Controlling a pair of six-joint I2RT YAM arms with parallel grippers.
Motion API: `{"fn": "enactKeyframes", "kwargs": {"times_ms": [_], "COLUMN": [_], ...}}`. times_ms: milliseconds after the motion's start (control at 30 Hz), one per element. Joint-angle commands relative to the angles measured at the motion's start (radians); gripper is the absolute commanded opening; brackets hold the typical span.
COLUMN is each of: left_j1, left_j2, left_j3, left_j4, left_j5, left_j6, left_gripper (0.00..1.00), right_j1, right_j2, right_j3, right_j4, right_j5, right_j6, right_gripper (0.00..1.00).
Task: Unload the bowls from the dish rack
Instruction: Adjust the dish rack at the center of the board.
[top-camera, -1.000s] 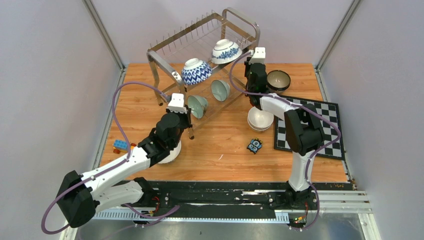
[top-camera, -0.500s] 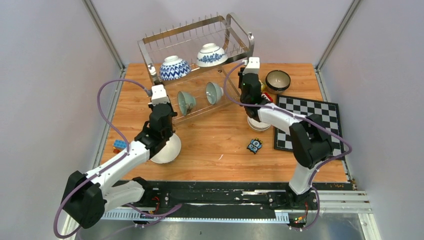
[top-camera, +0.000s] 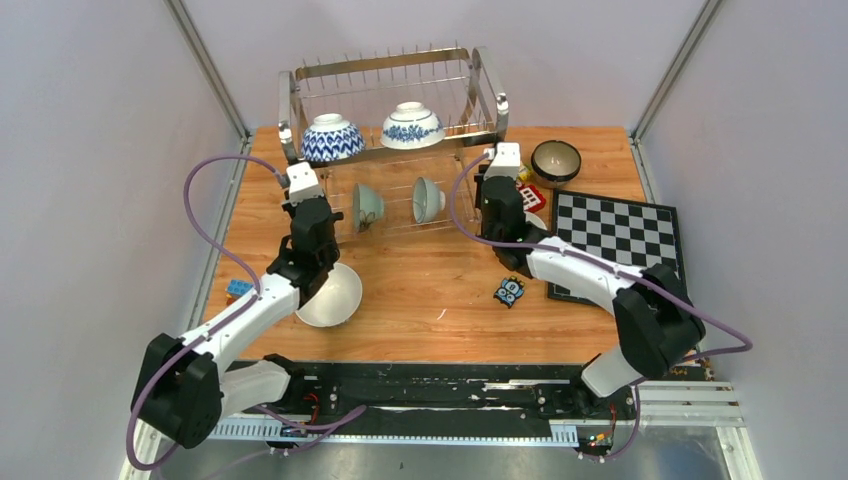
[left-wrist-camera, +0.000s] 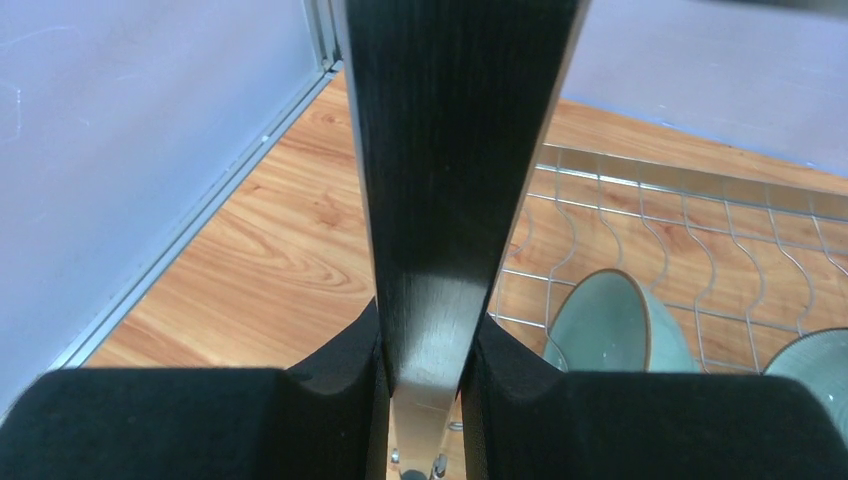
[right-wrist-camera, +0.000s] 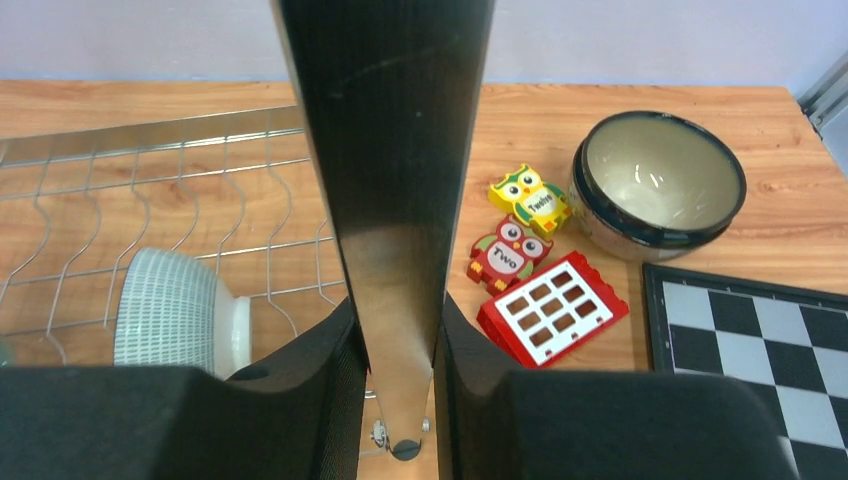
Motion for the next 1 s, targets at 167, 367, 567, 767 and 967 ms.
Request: {"fn": "enactKeyframes", "kwargs": {"times_ms": [167, 367, 567, 767, 967], "left_j1": [0.006, 0.031, 0.049, 0.049, 0.050], "left_j2": [0.104, 0.139, 0.164, 0.122, -0.008], "left_j3": [-0.003, 0.029, 0.078, 0.054, -0.026], "left_j4": [0.100, 0.109, 0.100, 0.067, 0.011], "left_j5": [0.300, 0.335, 0.355, 0.350, 0.293], "left_j6": [-0.049, -0.055, -0.047, -0.092, -0.113], "left_gripper": [0.00, 0.00, 0.00, 0.00, 0.16], "right_j1": [0.100, 0.100, 0.129, 0.139, 0.139], "right_j2": [-0.147, -0.162, -0.170, -0.174, -0.201], "right_j3": [-0.083, -0.113, -0.110, -0.123, -0.087], "right_j4": [-0.188, -0.205, -0.246, -0.275, -0.362], "right_j5": [-0.127, -0.168, -0.186, -0.162, -0.160], "right_j6": [0.071, 0.094, 0.120, 0.120, 0.082], "right_gripper": [0.03, 0.03, 0.03, 0.03, 0.38]}}
